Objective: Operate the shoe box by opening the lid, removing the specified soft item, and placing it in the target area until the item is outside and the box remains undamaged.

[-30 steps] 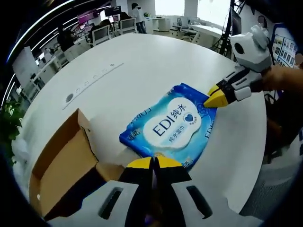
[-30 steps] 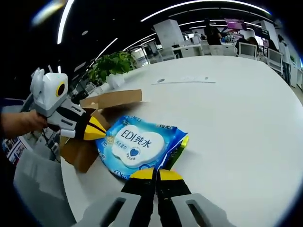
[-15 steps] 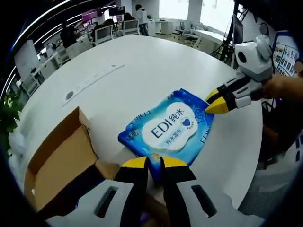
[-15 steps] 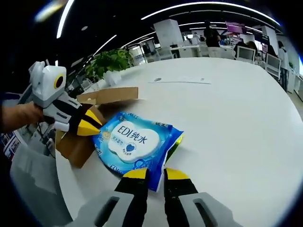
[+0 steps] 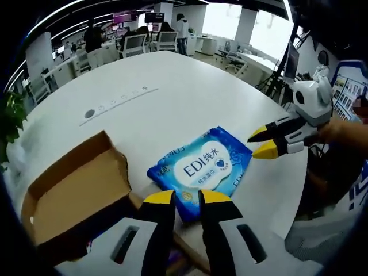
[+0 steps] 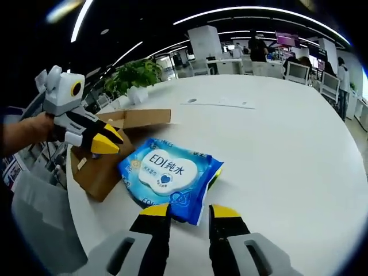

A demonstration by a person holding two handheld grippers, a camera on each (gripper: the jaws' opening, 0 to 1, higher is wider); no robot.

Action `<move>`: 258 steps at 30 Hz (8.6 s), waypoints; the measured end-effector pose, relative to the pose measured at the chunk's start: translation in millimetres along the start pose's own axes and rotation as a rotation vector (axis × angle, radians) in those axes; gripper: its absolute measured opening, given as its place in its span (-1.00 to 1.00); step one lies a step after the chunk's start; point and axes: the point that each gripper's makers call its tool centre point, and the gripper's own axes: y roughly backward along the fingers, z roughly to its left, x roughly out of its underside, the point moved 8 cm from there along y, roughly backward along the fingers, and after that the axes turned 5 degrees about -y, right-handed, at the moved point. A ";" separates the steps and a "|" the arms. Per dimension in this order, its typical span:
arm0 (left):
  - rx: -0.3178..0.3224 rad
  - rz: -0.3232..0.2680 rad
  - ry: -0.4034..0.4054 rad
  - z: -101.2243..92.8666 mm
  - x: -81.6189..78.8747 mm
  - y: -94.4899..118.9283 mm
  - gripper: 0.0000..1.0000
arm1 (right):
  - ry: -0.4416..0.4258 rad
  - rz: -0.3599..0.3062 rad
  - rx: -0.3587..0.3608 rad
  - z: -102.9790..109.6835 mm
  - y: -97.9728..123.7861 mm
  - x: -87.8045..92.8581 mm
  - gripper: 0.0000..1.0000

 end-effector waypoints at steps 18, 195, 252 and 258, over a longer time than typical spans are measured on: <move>-0.005 -0.022 0.004 18.3 15.0 34.1 -0.61 | 0.090 -0.002 0.010 28.9 18.5 -19.9 -0.31; -0.135 -0.204 0.198 81.1 60.6 153.7 -1.00 | 0.752 -0.043 -0.180 232.8 -51.0 -144.5 -1.00; 0.061 -0.233 0.069 -18.4 -45.9 66.0 -1.00 | 0.595 -0.102 -0.030 83.1 44.6 -126.2 -1.00; 0.084 -0.229 0.064 -29.5 -53.7 52.9 -1.00 | 0.583 -0.107 -0.033 65.9 50.1 -122.7 -1.00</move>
